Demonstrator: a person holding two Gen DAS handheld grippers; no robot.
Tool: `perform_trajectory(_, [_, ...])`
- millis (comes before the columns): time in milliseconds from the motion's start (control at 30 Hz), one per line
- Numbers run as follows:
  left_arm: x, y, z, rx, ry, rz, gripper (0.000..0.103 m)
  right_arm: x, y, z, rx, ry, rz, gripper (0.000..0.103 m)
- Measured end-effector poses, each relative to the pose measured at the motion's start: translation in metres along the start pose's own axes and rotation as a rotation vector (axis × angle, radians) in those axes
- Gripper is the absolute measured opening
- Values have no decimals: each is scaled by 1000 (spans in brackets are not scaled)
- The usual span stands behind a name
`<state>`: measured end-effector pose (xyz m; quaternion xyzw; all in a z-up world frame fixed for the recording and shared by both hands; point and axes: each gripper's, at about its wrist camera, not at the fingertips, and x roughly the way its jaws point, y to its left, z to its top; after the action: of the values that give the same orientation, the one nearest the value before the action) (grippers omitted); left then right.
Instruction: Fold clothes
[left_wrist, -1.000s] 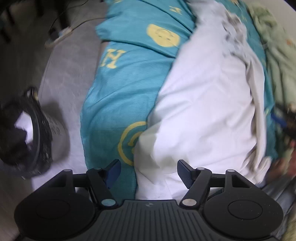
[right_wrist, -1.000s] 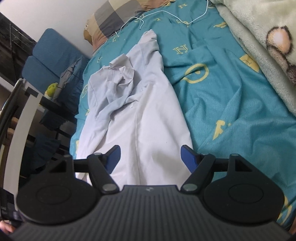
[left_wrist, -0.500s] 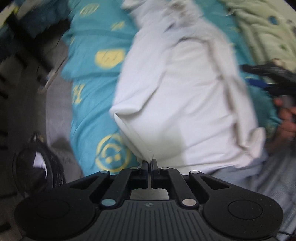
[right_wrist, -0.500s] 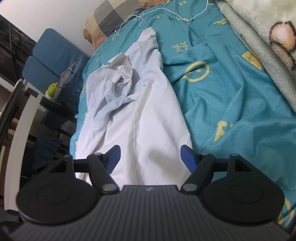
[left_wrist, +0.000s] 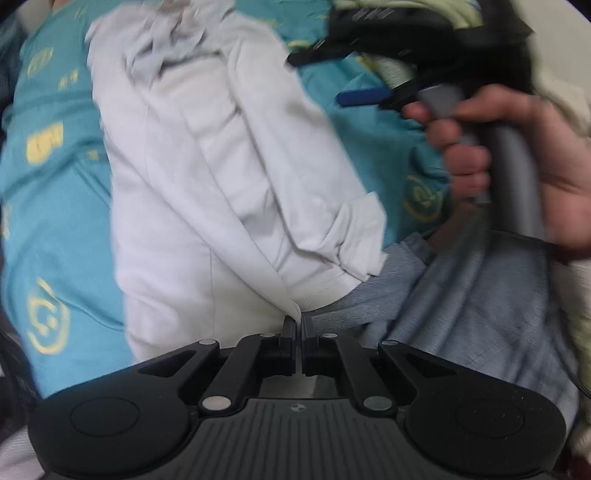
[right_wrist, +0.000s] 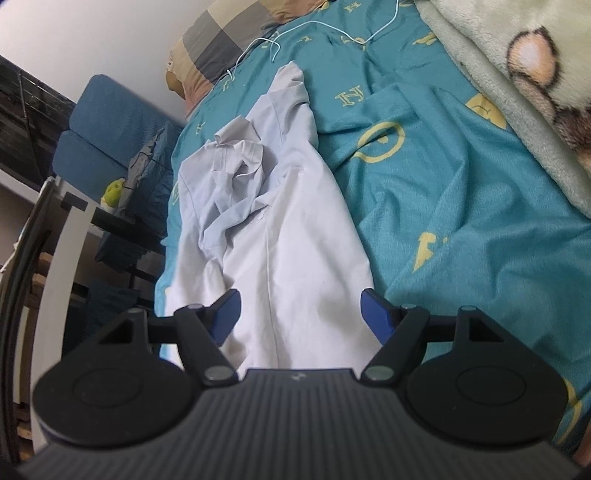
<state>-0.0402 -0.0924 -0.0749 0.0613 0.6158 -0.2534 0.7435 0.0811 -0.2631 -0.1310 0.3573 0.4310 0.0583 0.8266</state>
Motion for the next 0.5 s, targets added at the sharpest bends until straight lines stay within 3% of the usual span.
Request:
perform_trajectory(100, [15,22,-4,-63,-22,-36,6,-8,1,-6,-16,14,1,74])
perform_trajectory(133, [11,28,-5,-82,-38,-61,11,-11,1,-9,-24,14,-14,74])
perform_trajectory(233, [-14,46,-7,-132,-137,-105,47,-12,-2,-15,-2,42,-45,75])
perform_trajectory(367, [-51,81,-14,-212,-300,-98,77,-12,-7,-24,38,87,-84,74])
perform_trajectory(433, [-55,105,-17,-281,-330,-61,83,-7,-6,-30,31,124,-117,74])
perform_trajectory(500, [-47,133,-20,-390,-292,-26,82,-1,-1,-37,3,169,-154,74])
